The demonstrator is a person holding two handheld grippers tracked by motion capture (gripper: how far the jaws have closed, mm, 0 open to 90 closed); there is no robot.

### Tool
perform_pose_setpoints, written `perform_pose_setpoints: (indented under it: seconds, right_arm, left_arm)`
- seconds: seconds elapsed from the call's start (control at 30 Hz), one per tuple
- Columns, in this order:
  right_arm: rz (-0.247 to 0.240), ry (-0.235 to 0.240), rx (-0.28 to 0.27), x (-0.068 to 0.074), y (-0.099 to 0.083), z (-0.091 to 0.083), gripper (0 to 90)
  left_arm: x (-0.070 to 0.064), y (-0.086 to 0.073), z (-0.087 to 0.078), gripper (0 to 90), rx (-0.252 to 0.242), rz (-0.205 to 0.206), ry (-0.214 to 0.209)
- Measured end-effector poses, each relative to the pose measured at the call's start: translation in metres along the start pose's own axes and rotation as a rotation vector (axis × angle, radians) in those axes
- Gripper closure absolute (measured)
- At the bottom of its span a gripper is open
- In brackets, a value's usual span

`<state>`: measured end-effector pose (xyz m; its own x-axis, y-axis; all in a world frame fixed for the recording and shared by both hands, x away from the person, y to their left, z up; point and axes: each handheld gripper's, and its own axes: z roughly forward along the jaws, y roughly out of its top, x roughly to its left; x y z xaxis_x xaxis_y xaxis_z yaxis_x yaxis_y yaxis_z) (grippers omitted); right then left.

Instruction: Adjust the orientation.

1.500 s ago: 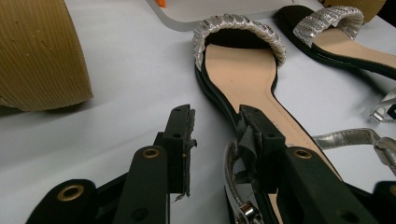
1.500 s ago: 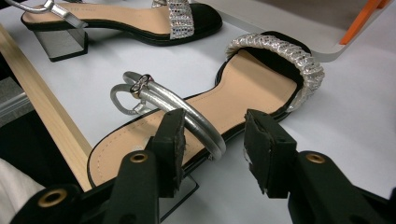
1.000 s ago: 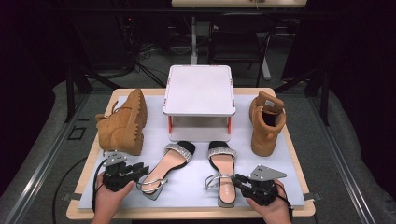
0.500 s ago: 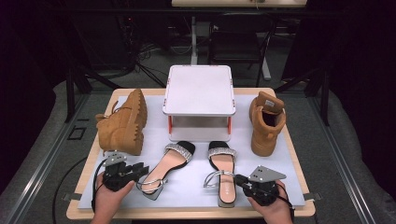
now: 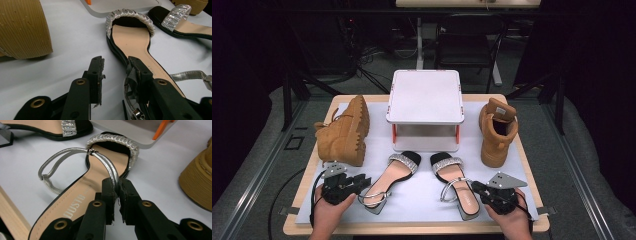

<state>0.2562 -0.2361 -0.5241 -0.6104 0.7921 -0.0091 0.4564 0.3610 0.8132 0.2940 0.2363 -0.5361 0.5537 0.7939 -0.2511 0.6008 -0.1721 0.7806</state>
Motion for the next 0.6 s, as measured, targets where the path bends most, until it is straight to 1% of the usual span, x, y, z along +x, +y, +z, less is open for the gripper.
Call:
perform_pose_setpoints:
  seconds: [0.2,0.23,0.3,0.4,0.57,0.6]
  right_arm:
    - [0.035,-0.020,-0.012,-0.011,0.001,0.004,83.1]
    - [0.031,-0.024,-0.009,-0.013,0.001,0.004,83.1]
    - [0.044,-0.025,-0.014,-0.015,0.001,0.005,83.1]
    - [0.049,-0.020,-0.018,-0.018,0.000,0.005,83.0]
    - [0.058,0.002,-0.023,-0.020,-0.001,0.003,81.9]
    - [0.059,0.003,-0.022,-0.021,-0.002,0.001,84.3]
  left_arm:
    - [-0.001,0.000,0.000,65.6,0.000,0.001,0.001]
    - [-0.001,0.000,0.000,65.6,-0.001,0.001,0.002]
    - [0.000,0.000,0.000,65.6,0.001,0.001,0.000]
    - [0.000,0.000,0.000,65.6,-0.003,0.001,0.002]
    - [0.000,0.000,0.000,66.0,-0.002,0.002,0.003]
    - [0.000,0.000,-0.001,66.0,-0.003,0.002,0.004]
